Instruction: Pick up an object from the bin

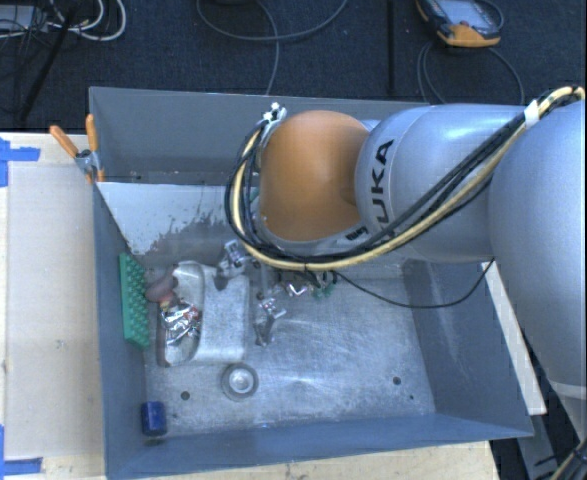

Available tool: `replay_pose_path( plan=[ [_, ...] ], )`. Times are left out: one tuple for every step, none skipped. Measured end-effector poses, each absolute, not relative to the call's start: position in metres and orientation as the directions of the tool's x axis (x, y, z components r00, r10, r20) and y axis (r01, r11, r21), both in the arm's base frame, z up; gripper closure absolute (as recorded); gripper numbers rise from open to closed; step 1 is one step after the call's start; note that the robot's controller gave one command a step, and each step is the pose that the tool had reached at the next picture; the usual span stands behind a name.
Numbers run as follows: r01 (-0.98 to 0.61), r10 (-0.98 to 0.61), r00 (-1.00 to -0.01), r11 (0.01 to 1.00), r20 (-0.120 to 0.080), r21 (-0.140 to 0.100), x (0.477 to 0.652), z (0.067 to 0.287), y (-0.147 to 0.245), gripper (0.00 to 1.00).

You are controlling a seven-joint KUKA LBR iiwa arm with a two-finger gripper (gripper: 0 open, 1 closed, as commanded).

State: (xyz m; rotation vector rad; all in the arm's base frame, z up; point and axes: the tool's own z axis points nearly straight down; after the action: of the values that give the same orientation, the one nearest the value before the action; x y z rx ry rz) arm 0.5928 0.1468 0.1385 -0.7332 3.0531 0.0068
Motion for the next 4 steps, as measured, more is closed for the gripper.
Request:
replay_pose_path(
  plan=[
    [-0.482, -0.482, -0.876, 0.876, -0.023, -0.002, 0.602, 0.107, 0.187, 0.0],
    [-0.029, -0.029, -1.0, 1.0, -0.001, 0.002, 0.54, 0.082, 0.211, 0.0],
    [-0.031, -0.031, -1.0, 1.0, 0.002, 0.0, 0.539, 0.081, 0.21, 1.0],
    [-0.017, -0.017, -1.0, 1.0, -0.005, 0.002, 0.542, 0.221, 0.205, 1.0]
  ],
)
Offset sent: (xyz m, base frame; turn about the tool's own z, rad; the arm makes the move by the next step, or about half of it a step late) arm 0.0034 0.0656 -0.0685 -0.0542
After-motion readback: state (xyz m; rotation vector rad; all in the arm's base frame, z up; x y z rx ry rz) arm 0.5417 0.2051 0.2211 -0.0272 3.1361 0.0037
